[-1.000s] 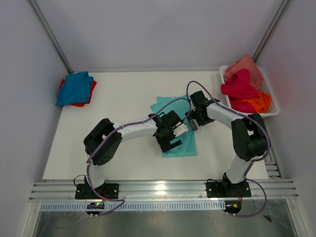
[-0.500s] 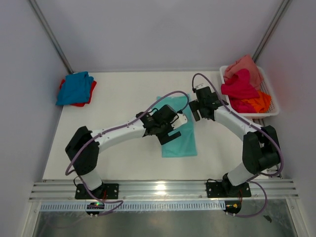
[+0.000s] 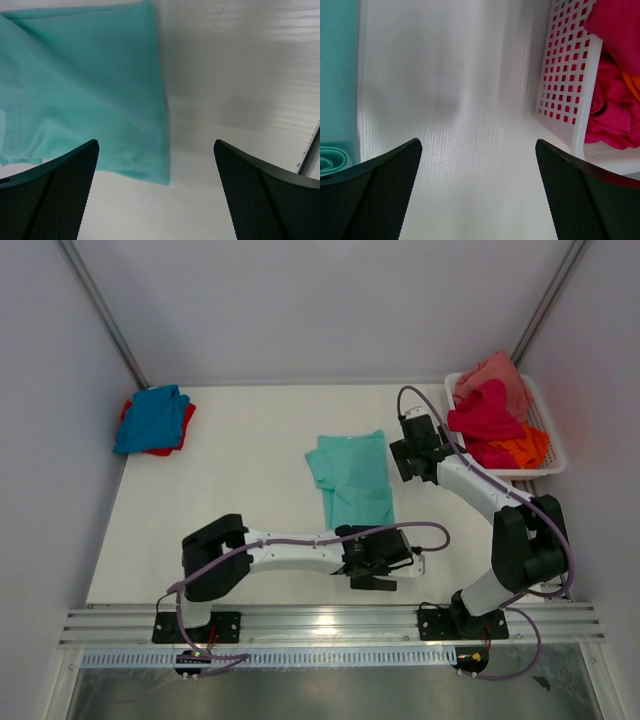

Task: Fold and stack the t-shirts
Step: Fold the tshirt

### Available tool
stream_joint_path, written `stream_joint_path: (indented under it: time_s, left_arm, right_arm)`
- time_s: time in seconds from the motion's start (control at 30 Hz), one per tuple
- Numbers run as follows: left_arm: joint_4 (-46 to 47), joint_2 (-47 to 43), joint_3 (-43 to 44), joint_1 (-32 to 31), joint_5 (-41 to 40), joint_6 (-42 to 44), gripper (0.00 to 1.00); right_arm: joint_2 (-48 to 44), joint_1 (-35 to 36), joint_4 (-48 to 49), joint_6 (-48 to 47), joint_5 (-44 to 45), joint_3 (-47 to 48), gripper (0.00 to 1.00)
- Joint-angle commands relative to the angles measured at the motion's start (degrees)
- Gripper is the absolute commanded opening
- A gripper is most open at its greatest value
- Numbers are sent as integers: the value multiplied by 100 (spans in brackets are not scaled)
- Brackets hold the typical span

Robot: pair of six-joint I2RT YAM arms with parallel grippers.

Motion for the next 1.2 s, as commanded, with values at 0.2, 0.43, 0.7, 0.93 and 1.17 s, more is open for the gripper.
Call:
stream_joint_path:
  time_s: [0.2, 0.43, 0.7, 0.93, 1.17]
  left_arm:
    - [235, 126, 117, 103, -244, 25, 99]
    - [341, 346, 64, 103, -324, -159, 99]
    - [270, 618, 91, 86, -472, -476, 99]
    - [744, 1084, -6, -37, -1605, -590, 99]
    - [929, 1453, -85, -318, -2354, -485, 99]
  right_arm:
    - [-387, -470, 279, 245, 292, -39, 99]
    - [-343, -496, 261, 237, 283, -13, 100]
    - [-308, -496, 252, 219, 283, 14, 99]
    - [-325, -505, 270, 219, 292, 22, 99]
    - [-316, -496, 261, 210, 310, 31, 99]
